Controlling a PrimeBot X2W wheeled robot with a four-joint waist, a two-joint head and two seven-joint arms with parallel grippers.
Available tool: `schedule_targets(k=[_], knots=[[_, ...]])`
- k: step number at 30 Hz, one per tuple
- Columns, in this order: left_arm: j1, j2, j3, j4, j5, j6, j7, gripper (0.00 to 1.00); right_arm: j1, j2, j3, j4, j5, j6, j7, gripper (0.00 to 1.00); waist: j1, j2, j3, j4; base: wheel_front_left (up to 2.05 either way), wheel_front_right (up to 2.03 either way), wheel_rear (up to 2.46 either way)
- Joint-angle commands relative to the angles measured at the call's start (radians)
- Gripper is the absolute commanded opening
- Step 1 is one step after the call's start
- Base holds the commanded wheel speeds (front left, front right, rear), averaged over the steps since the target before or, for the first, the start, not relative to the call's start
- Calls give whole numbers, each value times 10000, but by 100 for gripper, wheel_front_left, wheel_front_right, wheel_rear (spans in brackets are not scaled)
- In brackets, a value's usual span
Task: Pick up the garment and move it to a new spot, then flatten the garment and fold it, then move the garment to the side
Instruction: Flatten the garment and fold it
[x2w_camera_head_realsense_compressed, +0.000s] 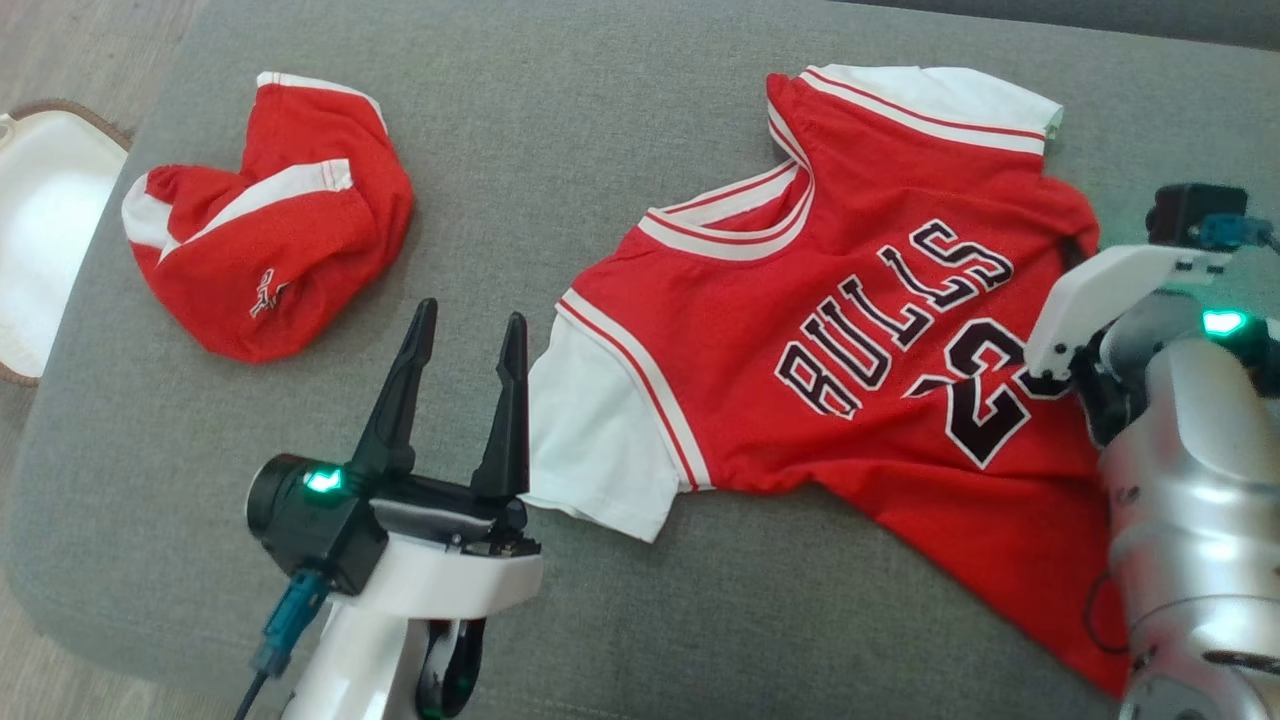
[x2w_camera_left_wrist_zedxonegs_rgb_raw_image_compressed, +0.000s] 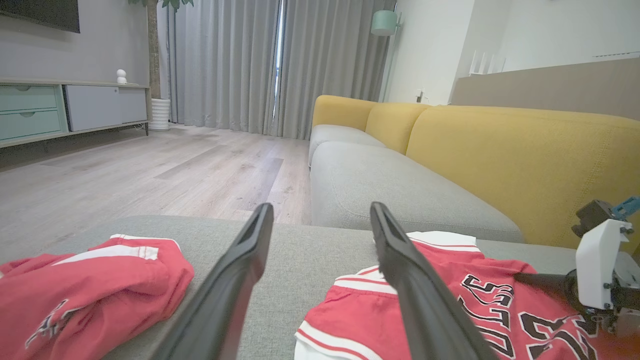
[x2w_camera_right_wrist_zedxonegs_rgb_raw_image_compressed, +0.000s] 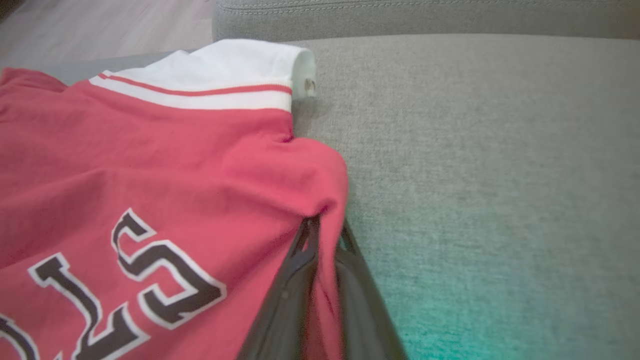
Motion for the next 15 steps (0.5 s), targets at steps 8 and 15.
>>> schedule_targets(k=[8, 15], knots=[[-482, 18, 242, -311, -198, 70, -42, 100, -1476, -779, 1159, -472, -1295, 67, -1029, 0, -1, 0, 95, 206, 0, 0, 0], [-623, 18, 69, -375, -453, 163, -42, 100, -3171, -1925, 2636, -23, -2450, 67, -1585, 0, -1, 0, 412, 803, 0, 0, 0]])
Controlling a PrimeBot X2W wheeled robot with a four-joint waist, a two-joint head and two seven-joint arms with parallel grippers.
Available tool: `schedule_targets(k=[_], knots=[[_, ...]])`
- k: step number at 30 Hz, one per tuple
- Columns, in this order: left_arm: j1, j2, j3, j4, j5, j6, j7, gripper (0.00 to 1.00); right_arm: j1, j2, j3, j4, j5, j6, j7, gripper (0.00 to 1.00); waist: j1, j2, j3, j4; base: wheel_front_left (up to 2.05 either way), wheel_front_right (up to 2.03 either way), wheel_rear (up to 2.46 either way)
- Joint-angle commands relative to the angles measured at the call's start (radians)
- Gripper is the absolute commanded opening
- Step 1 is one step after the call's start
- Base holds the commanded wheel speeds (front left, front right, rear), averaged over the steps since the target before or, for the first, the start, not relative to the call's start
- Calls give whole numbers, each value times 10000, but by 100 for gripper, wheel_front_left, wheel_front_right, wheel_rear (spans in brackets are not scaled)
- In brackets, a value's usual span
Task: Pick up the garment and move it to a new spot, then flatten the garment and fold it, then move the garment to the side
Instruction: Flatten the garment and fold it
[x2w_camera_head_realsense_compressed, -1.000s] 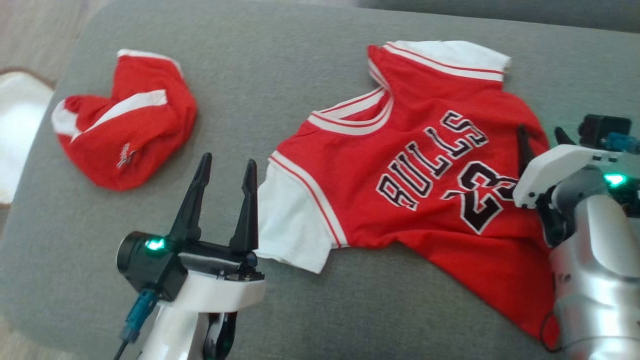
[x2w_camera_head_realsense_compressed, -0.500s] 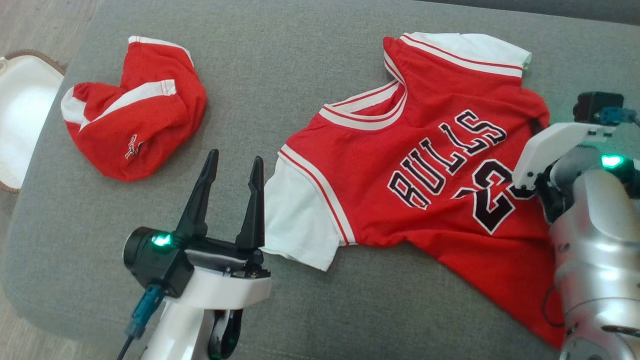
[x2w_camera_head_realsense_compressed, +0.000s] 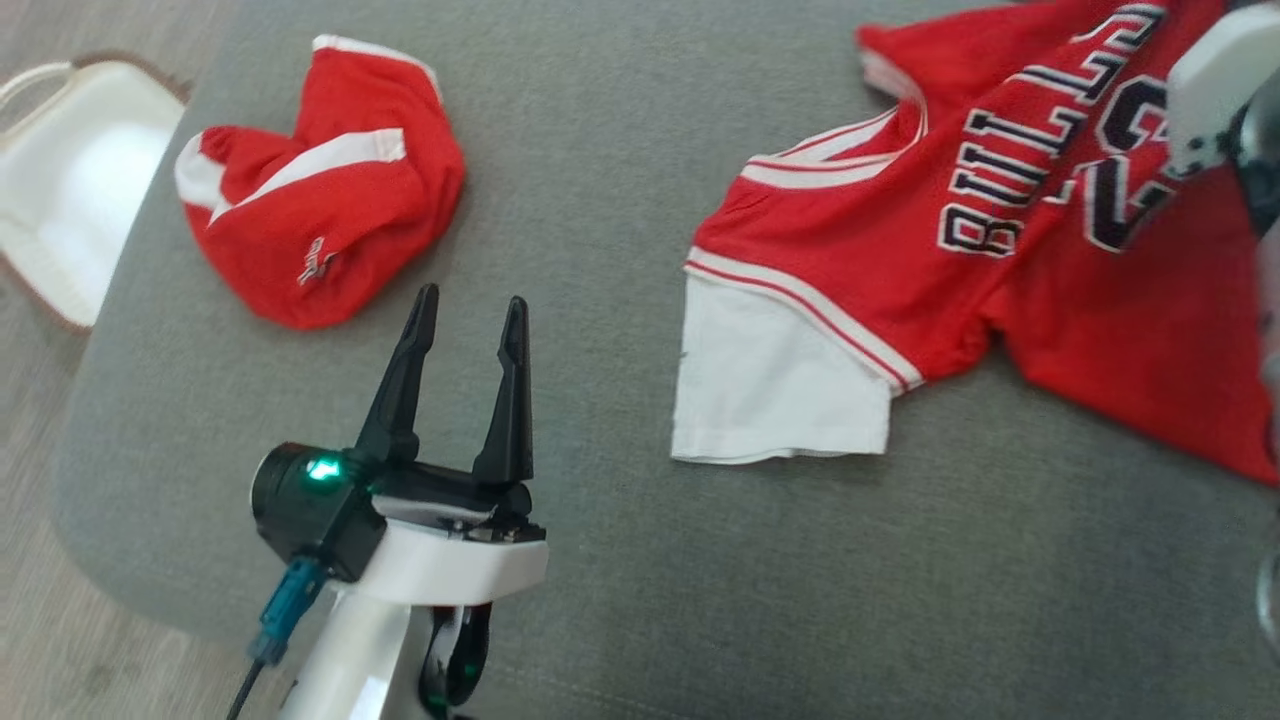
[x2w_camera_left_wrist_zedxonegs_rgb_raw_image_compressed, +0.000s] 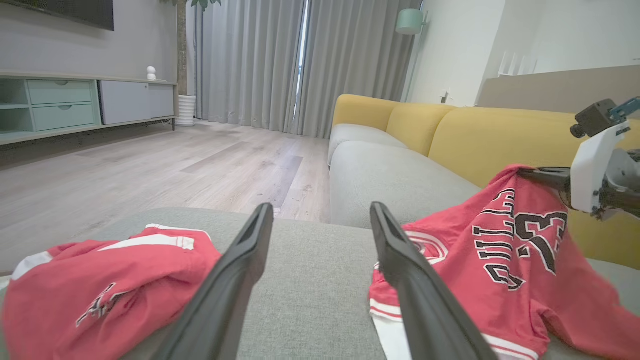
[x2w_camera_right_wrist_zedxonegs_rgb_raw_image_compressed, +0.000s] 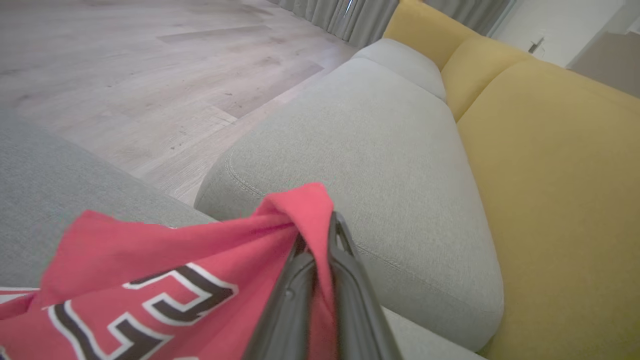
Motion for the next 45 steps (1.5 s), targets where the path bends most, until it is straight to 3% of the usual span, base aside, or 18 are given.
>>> schedule_targets(k=[1, 2, 3, 9, 15, 20, 27, 32, 36, 45], knots=[[-399, 20, 228, -347, -101, 44, -42, 100, -316, -8, 281, 11, -55, 67, -32, 0, -1, 0, 117, 161, 0, 0, 0], [-409, 20, 230, -347, -119, 55, -42, 100, -426, -118, 386, 217, -108, 67, -51, 22, -1, 0, 142, 203, 0, 0, 0], [-418, 20, 230, -348, -134, 65, -42, 100, -510, -212, 440, 392, -153, 67, -97, 100, -1, 0, 158, 233, 0, 0, 0], [-407, 20, 289, -383, -134, 200, -42, 100, -474, -178, 55, 547, -247, 67, -1129, 100, -1, 0, 56, 116, 0, 0, 0], [-244, 20, 795, -416, 156, 177, -42, 100, 302, 1154, -633, -34, 558, 67, -2694, 100, -1, 0, -414, -654, 0, 0, 0], [-79, 20, 1257, -481, 529, 110, -42, 100, 1701, 2010, -570, -1359, 1980, 67, -3155, 100, -1, 0, -895, -1422, 0, 0, 0], [273, 20, 1554, -488, 833, 144, -42, 100, 5108, 2111, 815, -4912, 4570, 67, -3199, 100, -1, 0, -1526, -2359, 0, 0, 0], [543, 20, 1656, -299, 982, -22, -42, 100, 7417, 2114, 830, -6711, 5279, 67, -3201, 100, -1, 0, -1769, -2781, 0, 0, 0], [734, 20, 1775, -122, 1085, -121, -42, 100, 8662, 2114, 770, -7379, 5509, 67, -3202, 100, -1, 0, -1838, -2921, 0, 0, 0], [927, 20, 1742, 347, 1280, -240, -42, 100, 9252, 2115, 678, -7750, 5774, 67, -3203, 100, -1, 0, -1703, -3025, 0, 0, 0]])
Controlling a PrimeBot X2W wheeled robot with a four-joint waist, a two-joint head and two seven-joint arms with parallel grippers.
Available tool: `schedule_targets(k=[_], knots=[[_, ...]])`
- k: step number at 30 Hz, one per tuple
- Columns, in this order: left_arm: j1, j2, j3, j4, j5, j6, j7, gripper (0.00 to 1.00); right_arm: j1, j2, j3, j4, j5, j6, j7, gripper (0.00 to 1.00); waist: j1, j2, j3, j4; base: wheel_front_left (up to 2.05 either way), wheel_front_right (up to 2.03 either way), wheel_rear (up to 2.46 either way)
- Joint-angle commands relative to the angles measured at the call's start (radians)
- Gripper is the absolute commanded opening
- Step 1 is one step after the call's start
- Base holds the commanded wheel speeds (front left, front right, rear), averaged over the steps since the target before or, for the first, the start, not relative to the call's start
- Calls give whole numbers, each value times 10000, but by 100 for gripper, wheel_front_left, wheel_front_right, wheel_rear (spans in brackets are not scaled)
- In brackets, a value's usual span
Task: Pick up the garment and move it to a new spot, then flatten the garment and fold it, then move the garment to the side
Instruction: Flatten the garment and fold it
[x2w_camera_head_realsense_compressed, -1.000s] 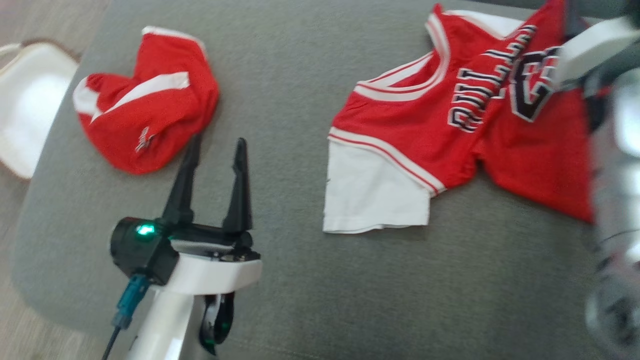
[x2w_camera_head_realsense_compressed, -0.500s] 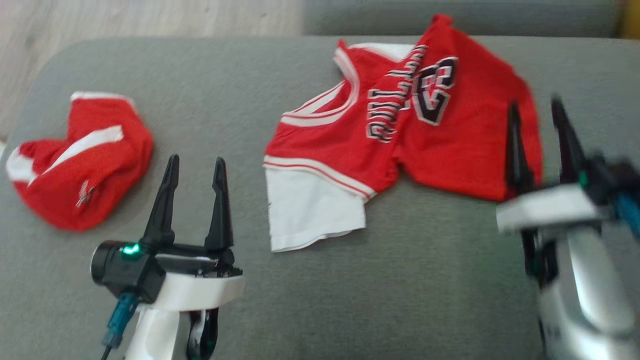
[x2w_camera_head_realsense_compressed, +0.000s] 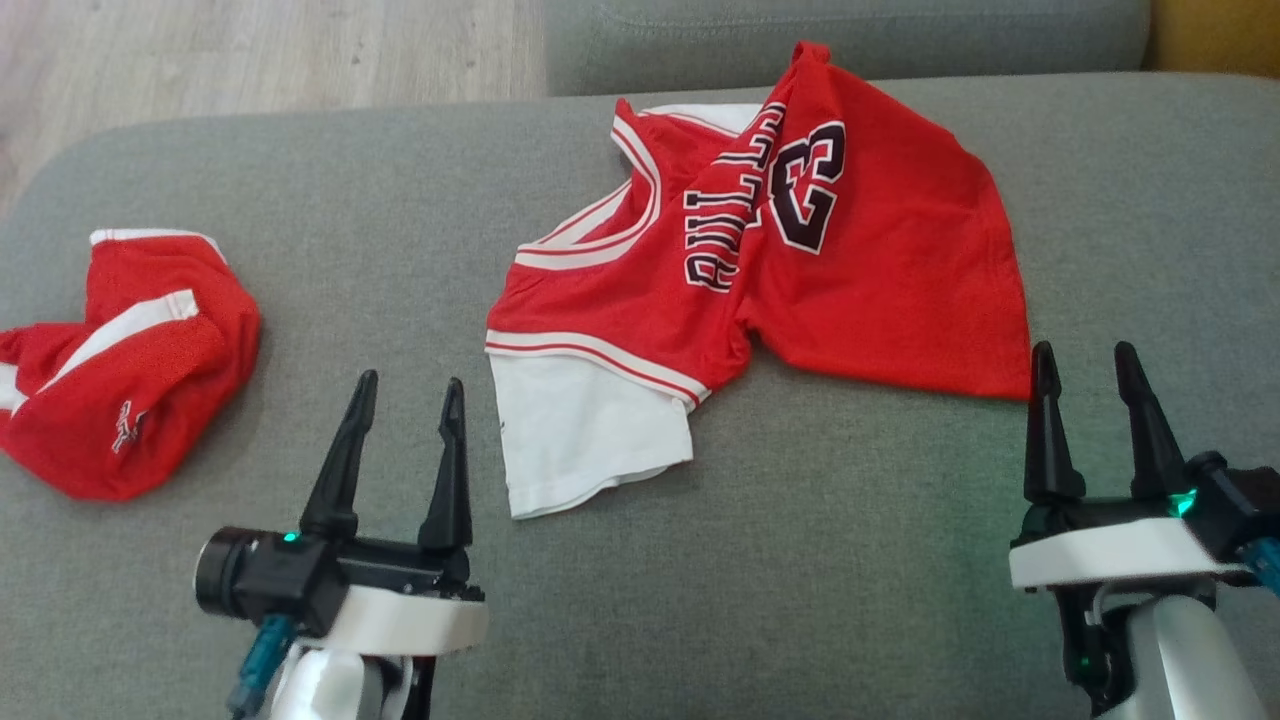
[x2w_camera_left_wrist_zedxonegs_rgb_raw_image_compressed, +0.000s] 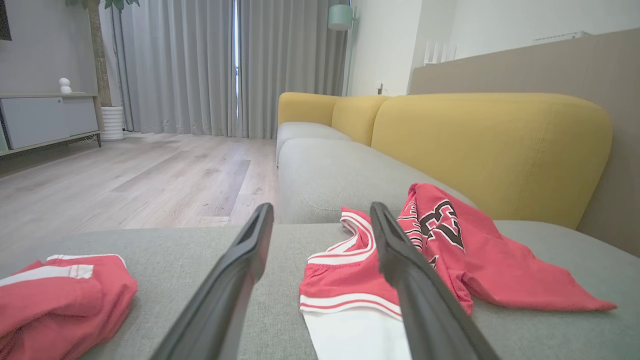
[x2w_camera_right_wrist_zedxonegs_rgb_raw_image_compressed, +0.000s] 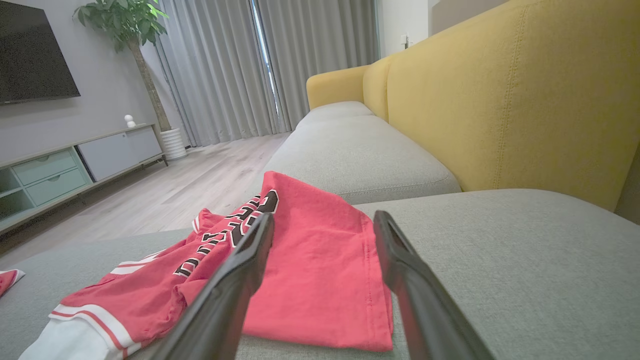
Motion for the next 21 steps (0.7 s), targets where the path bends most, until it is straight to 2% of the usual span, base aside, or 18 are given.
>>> schedule_targets(k=[1, 5, 8, 16, 21], knots=[[-251, 18, 330, -219, 114, 51, -42, 100, -312, -29, 264, -368, 55, 67, -108, 100, 1, 0, 67, -5, 0, 0, 0], [-438, 18, 149, 607, 407, 130, -42, 100, -489, -29, 223, -431, 7, 67, -108, 100, 1, 0, 298, -45, 0, 0, 0], [-659, 37, -207, 1746, 599, 32, 78, 100, -565, -28, 104, -399, -34, 67, -108, 100, 1, 0, 452, -82, 0, 0, 0], [-1265, 28, -781, 3422, 362, -140, 1392, 100, -697, -28, 20, -286, -302, 67, -108, 100, 1, 0, 622, -314, 0, 0, 0], [-1400, 66, -869, 3855, 506, 221, 2166, 100, -701, -28, -1, -292, -254, 67, -108, 100, 1, 0, 655, -439, 0, 0, 0]])
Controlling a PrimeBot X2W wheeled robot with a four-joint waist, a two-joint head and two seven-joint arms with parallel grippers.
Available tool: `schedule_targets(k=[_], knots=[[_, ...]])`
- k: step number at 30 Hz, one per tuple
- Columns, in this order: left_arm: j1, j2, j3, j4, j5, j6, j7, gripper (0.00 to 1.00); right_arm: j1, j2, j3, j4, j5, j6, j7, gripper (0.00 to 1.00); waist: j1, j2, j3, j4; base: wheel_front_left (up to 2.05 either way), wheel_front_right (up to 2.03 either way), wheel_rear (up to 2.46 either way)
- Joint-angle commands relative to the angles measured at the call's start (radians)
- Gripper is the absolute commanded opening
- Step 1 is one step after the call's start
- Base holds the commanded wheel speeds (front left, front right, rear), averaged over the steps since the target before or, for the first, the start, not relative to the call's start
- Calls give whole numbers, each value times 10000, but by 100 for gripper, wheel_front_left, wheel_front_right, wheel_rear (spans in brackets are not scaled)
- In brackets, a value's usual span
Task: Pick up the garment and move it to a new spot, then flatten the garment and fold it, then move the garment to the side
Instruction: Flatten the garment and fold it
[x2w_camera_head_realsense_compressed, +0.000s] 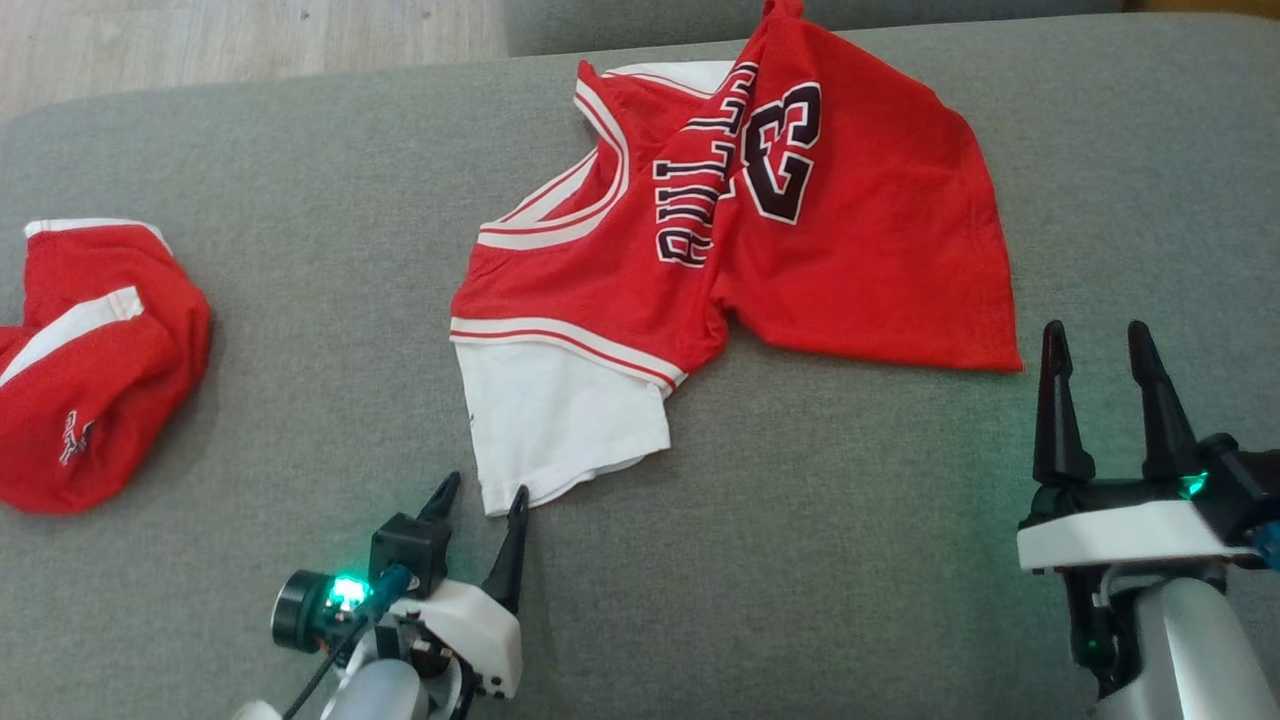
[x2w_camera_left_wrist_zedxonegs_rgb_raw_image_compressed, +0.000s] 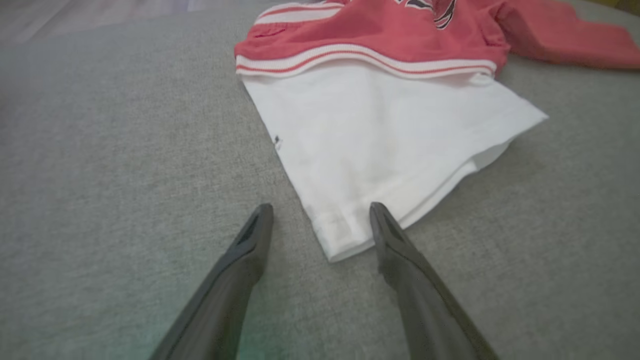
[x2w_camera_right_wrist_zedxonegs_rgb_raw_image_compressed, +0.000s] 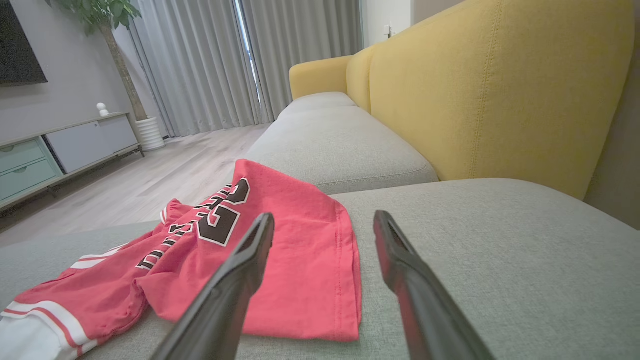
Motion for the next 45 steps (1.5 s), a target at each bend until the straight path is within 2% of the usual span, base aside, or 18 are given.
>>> schedule_targets(k=[1, 6, 7, 8, 9, 12, 14, 16, 20, 21, 23, 26, 29, 38, 45], knots=[[-294, 53, 215, -194, 40, 79, 66, 100, -388, -34, 181, -297, -13, 67, -108, 100, -1, 0, 2, -35, 0, 0, 0], [-242, 52, 68, -140, -78, -16, 321, 100, -416, -34, 109, -297, 2, 67, -108, 100, -1, 0, 27, -101, 0, 0, 0], [-234, 51, 11, -129, -104, -73, 386, 85, -419, -34, 88, -293, -6, 67, -108, 100, -1, 0, 27, -100, 0, 0, 0], [-227, 50, -49, -137, -145, -137, 426, 40, -425, -34, 64, -282, -17, 67, -108, 100, -1, 0, 30, -94, 0, 0, 0], [-223, 47, -120, -160, -201, -216, 446, 0, -432, -34, 41, -270, -27, 67, -108, 100, -1, 0, 28, -84, 0, 0, 0], [-199, 38, -326, -304, -436, -424, 386, 0, -430, -34, -20, -195, -94, 67, -108, 100, -1, 0, 6, -11, 0, 0, 0], [-219, 34, -345, -451, -513, -404, 168, 0, -432, -34, -46, -31, -214, 67, -108, 100, -1, 0, -25, 69, 0, 0, 0], [-240, 33, -300, -533, -528, -313, -13, 0, -441, -34, -78, 105, -295, 67, -108, 100, -1, 0, -46, 119, 0, 0, 0], [-341, 29, 74, -831, -600, 234, -924, 0, -650, -34, -374, 951, -604, 67, 166, 100, -1, 0, -117, 361, 0, 0, 0], [-404, 29, 232, -945, -602, 480, -1361, 0, -859, -34, -626, 1538, -557, 67, 494, 100, -1, 0, -134, 513, 0, 0, 0], [-463, 42, 291, -1059, -539, 647, -1650, 0, -1148, -34, -870, 2155, -329, 67, 757, 100, -1, 0, -117, 664, 0, 0, 0], [-524, 65, 313, -1206, -501, 724, -1890, 0, -1687, -34, -1162, 3159, -128, 67, 1115, 100, -1, 0, -49, 833, 0, 0, 0], [-544, 64, 256, -1243, -519, 685, -1992, 0, -2245, -34, -1288, 4334, 674, 67, 1275, 100, -1, 0, 10, 972, 0, 0, 0], [-613, 38, 20, -1275, -704, 710, -2156, 0, -4017, -34, -776, 8095, 1975, 67, 518, 100, -1, 0, 195, 1175, 0, 0, 0], [-687, 61, 52, -1200, -787, 777, -2206, 0, -4943, -34, -115, 10092, 2429, 67, -24, 100, -1, 0, 192, 1126, 0, 0, 0]])
